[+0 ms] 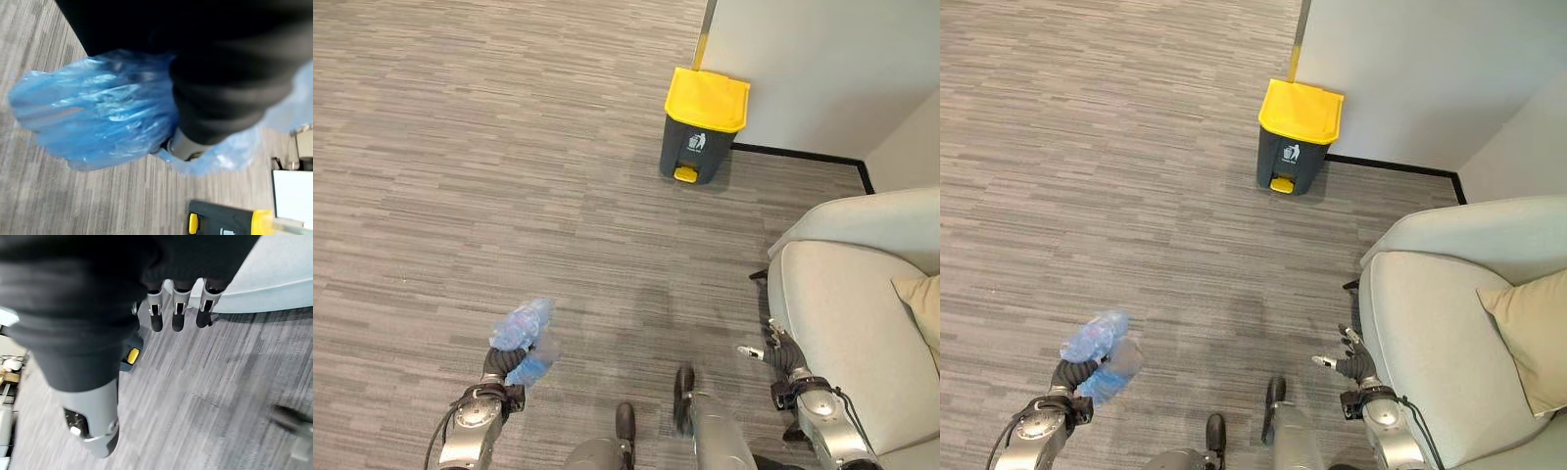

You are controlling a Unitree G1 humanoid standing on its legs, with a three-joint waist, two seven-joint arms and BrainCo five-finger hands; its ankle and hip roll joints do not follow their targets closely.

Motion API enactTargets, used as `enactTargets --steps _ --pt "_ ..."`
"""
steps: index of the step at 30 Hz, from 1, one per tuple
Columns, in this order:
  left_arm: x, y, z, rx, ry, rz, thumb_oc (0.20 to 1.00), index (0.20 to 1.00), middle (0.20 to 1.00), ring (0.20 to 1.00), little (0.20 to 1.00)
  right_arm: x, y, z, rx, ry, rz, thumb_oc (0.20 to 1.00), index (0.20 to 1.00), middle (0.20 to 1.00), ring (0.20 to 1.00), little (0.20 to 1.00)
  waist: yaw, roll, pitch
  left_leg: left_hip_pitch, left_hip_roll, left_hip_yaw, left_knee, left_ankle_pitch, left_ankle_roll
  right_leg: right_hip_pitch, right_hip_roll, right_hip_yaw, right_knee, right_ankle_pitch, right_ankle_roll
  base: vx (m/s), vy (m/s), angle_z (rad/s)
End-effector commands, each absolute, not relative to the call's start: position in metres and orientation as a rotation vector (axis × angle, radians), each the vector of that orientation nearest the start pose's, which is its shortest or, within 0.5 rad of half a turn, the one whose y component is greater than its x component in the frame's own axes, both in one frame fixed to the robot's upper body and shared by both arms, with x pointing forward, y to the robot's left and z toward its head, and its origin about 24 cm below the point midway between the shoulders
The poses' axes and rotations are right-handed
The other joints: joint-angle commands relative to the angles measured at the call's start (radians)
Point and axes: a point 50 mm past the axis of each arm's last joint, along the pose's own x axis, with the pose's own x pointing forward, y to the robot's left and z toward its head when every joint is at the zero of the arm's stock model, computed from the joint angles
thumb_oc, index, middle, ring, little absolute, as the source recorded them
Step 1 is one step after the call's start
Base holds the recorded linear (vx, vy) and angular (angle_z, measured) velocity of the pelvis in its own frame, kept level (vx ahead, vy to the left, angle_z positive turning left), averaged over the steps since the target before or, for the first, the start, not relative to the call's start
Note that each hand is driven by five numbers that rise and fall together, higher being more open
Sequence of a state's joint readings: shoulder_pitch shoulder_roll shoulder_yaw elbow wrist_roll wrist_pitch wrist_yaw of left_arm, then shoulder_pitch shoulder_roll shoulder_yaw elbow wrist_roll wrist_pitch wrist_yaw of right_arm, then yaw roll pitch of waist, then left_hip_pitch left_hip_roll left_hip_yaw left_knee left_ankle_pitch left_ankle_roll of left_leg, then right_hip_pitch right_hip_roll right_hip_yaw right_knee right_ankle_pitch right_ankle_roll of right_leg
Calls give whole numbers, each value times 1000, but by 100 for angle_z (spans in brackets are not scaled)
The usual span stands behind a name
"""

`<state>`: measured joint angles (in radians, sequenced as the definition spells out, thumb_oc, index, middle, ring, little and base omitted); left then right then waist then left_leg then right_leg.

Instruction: Gather garbage on tea table into small bin, then transfer packed bag to large trash can.

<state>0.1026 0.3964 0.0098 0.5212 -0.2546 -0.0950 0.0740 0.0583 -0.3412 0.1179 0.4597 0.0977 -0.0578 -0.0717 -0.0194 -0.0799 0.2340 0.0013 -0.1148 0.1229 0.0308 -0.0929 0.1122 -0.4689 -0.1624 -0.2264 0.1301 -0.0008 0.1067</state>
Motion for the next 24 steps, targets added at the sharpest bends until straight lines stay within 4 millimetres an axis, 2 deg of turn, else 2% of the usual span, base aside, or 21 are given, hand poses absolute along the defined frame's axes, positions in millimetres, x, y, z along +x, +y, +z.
enactTargets --steps 1,2,3,4,6,7,9,10,11,12,13,14,16,17,18,21,22,24 --pt "204 285 -26 217 328 246 200 200 200 200 200 224 -236 -39 -308 380 -69 1000 1000 1000 1000 1000 -13 -1 4 50 57 -48 61 -131 -100 129 4 -39 -83 70 60 568 -137 30" --pt "205 283 -27 218 332 236 200 200 200 200 200 219 -239 -42 -316 397 -71 1000 1000 1000 1000 1000 -32 3 1 99 63 -70 49 -155 -110 113 12 -22 -83 83 66 425 -110 33" --pt "205 283 -27 218 332 236 200 200 200 200 200 219 -239 -42 -316 397 -71 1000 1000 1000 1000 1000 -32 3 0 98 63 -70 49 -154 -110 112 11 -23 -83 83 66 597 -178 39" --pt "202 280 -29 226 342 216 200 200 200 200 200 212 -241 -45 -311 412 -73 1000 1000 1000 1000 1000 -41 2 -16 145 70 -91 49 -190 -123 134 12 8 -77 96 62 441 -167 44" --pt "200 278 -32 222 350 205 200 200 200 200 200 208 -244 -47 -319 427 -76 1000 1000 1000 1000 1000 -52 16 -28 155 100 -101 91 -162 -151 153 19 8 -57 100 42 536 -280 67" --pt "198 277 -33 222 361 193 200 200 200 200 200 205 -248 -47 -320 429 -86 1000 1000 1000 1000 1000 -60 25 -45 120 139 -97 189 -85 -197 176 29 -6 -52 83 21 459 -330 85" --pt "198 275 -34 211 363 186 200 200 200 200 200 203 -251 -48 -322 434 -97 1000 1000 1000 1000 1000 -63 28 -50 64 170 -92 322 -4 -216 215 53 -11 -55 51 -11 435 -305 37" --pt "199 272 -36 197 369 185 200 200 200 200 200 202 -256 -48 -327 446 -115 1000 1000 1000 1000 1000 -61 24 -50 8 190 -65 388 11 -190 273 82 5 -73 0 -40 356 -206 -19" --pt "199 272 -36 197 368 185 200 200 200 200 200 202 -256 -48 -326 445 -115 1000 1000 1000 1000 1000 -63 20 -51 5 186 -66 385 16 -189 270 77 5 -74 3 -39 531 -215 -28" --pt "202 269 -37 194 372 175 200 200 200 200 200 203 -261 -45 -329 436 -134 1000 1000 1000 1000 1000 -51 2 -44 -80 166 -36 328 -51 -160 322 69 17 -93 -26 -35 429 -114 -36" --pt "203 269 -38 199 373 172 200 200 200 200 200 204 -264 -44 -331 430 -150 1000 1000 1000 1000 1000 -41 -5 -30 -161 149 -18 285 -69 -157 357 69 21 -105 -45 -33 490 -115 -5" --pt "202 269 -38 202 373 171 200 200 200 200 200 205 -264 -43 -331 427 -154 1000 1000 1000 1000 1000 -32 -6 -25 -192 141 -13 265 -52 -159 373 73 29 -108 -49 -35 320 -36 18" --pt "202 269 -38 211 375 172 200 200 200 200 200 205 -263 -44 -324 428 -161 1000 1000 1000 1000 1000 -13 1 -18 -246 129 -14 182 37 -169 412 97 40 -123 -62 -36 325 14 -17" --pt "201 270 -37 217 375 173 200 200 200 200 200 205 -262 -46 -320 435 -164 1000 1000 1000 1000 1000 13 11 -18 -297 116 -31 94 132 -182 458 127 62 -138 -81 -39 450 49 -66" --pt "201 271 -37 217 375 179 200 200 200 200 200 204 -261 -48 -322 441 -162 1000 1000 1000 1000 1000 24 13 -19 -313 111 -43 63 151 -185 477 135 71 -136 -91 -38 377 42 -69" --pt "201 271 -37 218 375 179 200 200 200 200 200 204 -261 -48 -322 441 -162 1000 1000 1000 1000 1000 25 11 -16 -307 109 -42 58 152 -185 480 133 72 -136 -93 -38 233 76 -73" --pt "195 276 -36 230 376 191 200 200 200 200 200 201 -258 -50 -334 450 -140 1000 1000 1000 1000 1000 46 10 -36 -281 106 -66 25 167 -170 544 140 124 -108 -143 -35 661 254 -57" --pt "194 278 -35 236 379 195 200 200 200 200 200 201 -255 -52 -333 459 -132 1000 1000 1000 1000 1000 46 0 -53 -272 103 -65 42 157 -158 549 125 141 -88 -149 -32 501 205 -27"
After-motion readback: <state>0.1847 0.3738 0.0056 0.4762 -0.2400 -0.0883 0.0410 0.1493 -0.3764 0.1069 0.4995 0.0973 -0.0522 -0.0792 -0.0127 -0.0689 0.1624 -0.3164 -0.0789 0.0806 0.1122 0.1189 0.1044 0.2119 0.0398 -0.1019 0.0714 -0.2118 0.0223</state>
